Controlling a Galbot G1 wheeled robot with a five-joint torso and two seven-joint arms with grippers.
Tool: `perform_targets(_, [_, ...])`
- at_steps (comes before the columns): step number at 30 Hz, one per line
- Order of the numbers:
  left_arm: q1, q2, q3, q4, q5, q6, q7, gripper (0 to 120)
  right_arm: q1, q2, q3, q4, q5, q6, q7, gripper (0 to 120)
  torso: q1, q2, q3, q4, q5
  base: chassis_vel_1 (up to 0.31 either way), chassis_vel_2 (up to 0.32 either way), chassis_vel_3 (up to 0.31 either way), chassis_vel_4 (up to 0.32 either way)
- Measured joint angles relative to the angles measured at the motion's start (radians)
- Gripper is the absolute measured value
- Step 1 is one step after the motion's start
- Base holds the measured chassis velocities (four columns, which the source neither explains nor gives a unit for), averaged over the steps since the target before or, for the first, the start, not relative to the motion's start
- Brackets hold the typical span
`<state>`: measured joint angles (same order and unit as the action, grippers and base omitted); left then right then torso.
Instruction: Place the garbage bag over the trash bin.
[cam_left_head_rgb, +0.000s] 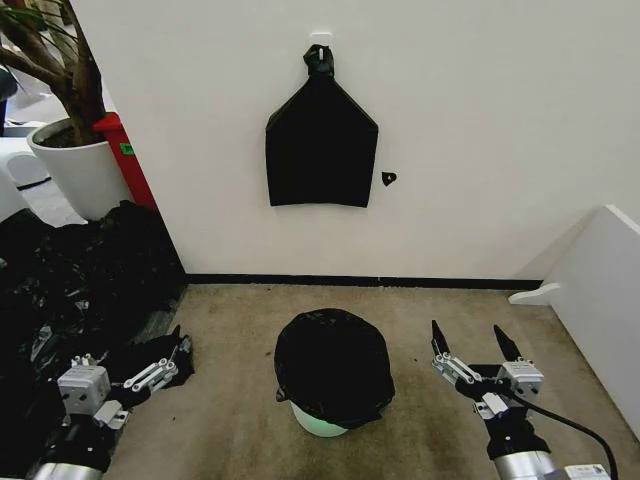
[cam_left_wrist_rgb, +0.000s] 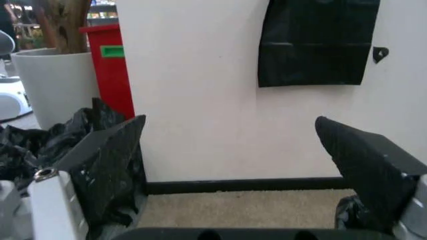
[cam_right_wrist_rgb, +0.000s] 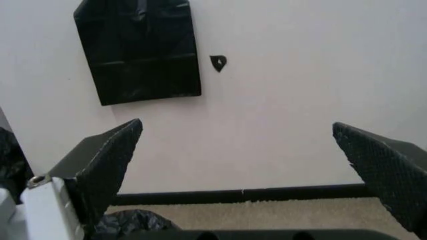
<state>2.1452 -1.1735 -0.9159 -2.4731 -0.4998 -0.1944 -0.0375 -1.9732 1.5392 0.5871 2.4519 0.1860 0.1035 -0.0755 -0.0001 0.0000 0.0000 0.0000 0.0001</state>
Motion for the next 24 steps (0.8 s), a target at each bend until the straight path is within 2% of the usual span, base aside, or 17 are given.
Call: perform_targets(24, [0.001,0.013,-0.011,-0.016,-0.001,-0.005,-0.002,100,-0.009,0.009,-0.004,0.008,0.002,-0.002,0.010,100,0.000,0.000,0.000,0.0000,-0.0001,0.000,0.000,0.000,0.000])
